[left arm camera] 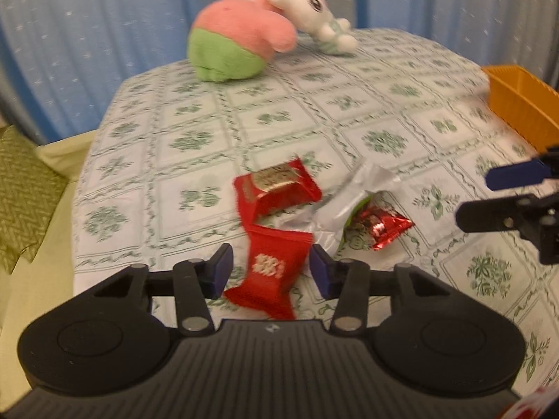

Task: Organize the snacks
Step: 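Grasp the red square cake with the left tool while the right grasps a red-wrapped candy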

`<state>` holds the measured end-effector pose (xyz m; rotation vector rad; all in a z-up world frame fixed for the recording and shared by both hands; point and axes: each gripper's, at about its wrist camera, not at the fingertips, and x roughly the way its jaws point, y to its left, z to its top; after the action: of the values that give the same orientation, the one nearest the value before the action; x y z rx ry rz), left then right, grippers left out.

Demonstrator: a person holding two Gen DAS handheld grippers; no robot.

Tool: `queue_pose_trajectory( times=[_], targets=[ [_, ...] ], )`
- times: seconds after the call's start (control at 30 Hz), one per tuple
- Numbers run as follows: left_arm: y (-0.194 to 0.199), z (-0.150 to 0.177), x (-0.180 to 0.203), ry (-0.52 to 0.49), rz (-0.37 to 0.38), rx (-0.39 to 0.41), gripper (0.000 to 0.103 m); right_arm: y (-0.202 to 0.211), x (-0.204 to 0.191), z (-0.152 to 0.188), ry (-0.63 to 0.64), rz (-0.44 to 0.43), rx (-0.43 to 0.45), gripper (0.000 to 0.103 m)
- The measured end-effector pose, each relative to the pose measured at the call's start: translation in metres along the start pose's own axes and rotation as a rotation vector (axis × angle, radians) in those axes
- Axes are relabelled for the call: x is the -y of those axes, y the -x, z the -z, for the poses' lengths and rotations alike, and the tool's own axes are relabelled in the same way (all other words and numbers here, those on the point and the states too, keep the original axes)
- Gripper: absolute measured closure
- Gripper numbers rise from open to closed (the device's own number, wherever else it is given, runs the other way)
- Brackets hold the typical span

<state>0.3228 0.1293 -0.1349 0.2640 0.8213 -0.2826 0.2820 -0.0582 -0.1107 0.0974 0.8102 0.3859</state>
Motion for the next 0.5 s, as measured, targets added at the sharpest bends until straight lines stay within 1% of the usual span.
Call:
queue_pose_trajectory(
  times=[0.07, 0.1, 0.17, 0.23, 0.3, 0.4, 0.47, 0.5],
  targets=[
    [-0.003, 0.0, 0.002, -0.013, 0.007, -0.006, 0.062, -0.006, 0.0, -0.001, 0.003, -0.002, -0.009, 0.04],
    [-0.004, 0.0, 0.003, -0.018, 0.006, -0.007, 0.066, -0.009, 0.0, -0.001, 0.005, -0.004, -0.011, 0.04],
    [-0.004, 0.001, 0.003, -0.012, 0.007, -0.004, 0.067, -0.013, -0.002, -0.002, 0.008, -0.012, -0.011, 0.04],
    [-0.003, 0.003, 0.002, 0.009, 0.015, -0.003, 0.074, -0.017, -0.004, -0.004, 0.012, -0.023, -0.009, 0.04],
    [-0.003, 0.006, 0.0, 0.018, 0.015, -0.002, 0.077, -0.021, -0.007, -0.005, 0.013, -0.037, -0.007, 0.04],
    [0.002, 0.009, -0.003, 0.037, 0.004, 0.004, 0.078, -0.027, -0.013, -0.009, 0.02, -0.059, 0.0, 0.04],
    [0.006, 0.013, -0.007, 0.065, 0.0, 0.013, 0.078, -0.032, -0.019, -0.011, 0.033, -0.07, 0.003, 0.044],
    [0.008, 0.014, -0.009, 0.084, 0.003, 0.017, 0.078, -0.036, -0.021, -0.011, 0.039, -0.075, -0.001, 0.051]
  ],
)
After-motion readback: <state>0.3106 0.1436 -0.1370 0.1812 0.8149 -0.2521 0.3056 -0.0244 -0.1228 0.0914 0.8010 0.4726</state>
